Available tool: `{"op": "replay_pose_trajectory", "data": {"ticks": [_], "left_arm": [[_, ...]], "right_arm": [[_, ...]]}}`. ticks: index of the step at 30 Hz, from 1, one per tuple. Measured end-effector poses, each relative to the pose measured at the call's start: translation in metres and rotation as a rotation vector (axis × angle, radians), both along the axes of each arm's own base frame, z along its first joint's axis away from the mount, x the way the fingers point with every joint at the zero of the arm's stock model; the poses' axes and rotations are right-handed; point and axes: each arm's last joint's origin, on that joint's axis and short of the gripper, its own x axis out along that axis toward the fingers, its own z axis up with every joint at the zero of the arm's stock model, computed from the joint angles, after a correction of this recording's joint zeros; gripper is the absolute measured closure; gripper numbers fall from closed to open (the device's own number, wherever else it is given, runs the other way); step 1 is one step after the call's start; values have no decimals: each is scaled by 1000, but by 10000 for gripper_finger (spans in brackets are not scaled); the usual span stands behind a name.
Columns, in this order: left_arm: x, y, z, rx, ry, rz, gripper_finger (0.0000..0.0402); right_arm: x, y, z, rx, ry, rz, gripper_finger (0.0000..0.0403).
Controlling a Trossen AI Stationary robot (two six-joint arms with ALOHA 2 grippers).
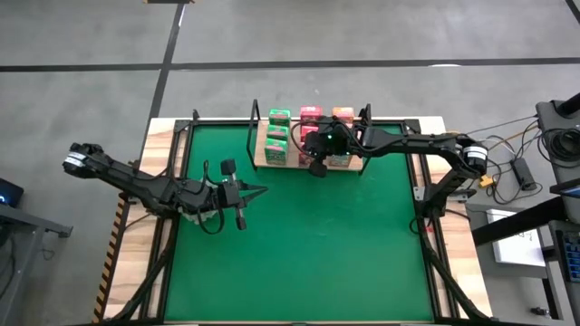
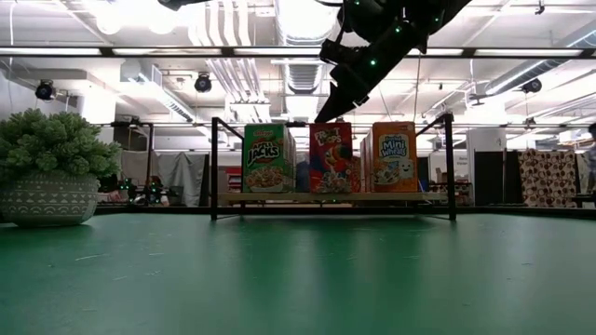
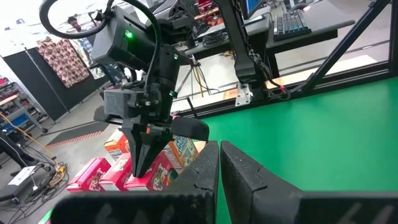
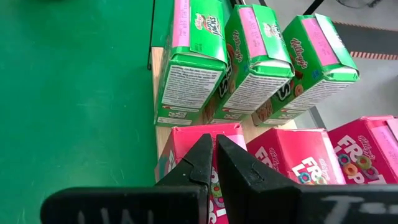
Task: Stack cereal on shelf
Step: Adjust the red cereal box on the shelf, then return to Home Position
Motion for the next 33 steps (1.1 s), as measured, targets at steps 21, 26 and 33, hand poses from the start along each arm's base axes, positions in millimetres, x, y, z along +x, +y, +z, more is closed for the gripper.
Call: {"op": "replay_pose_trajectory", "data": {"ticks": [21,26,33], "left_arm": [[0,0,0,0,0,0,402],[0,0,0,0,0,0,402],[-4,-1,-2,19,41,-11,402]], "right_arm": [[2,0,20,-12,-21,6,390],[1,-4,38,-42,-29,13,390],[-4,3,63,-69,-98,108,393]]}}
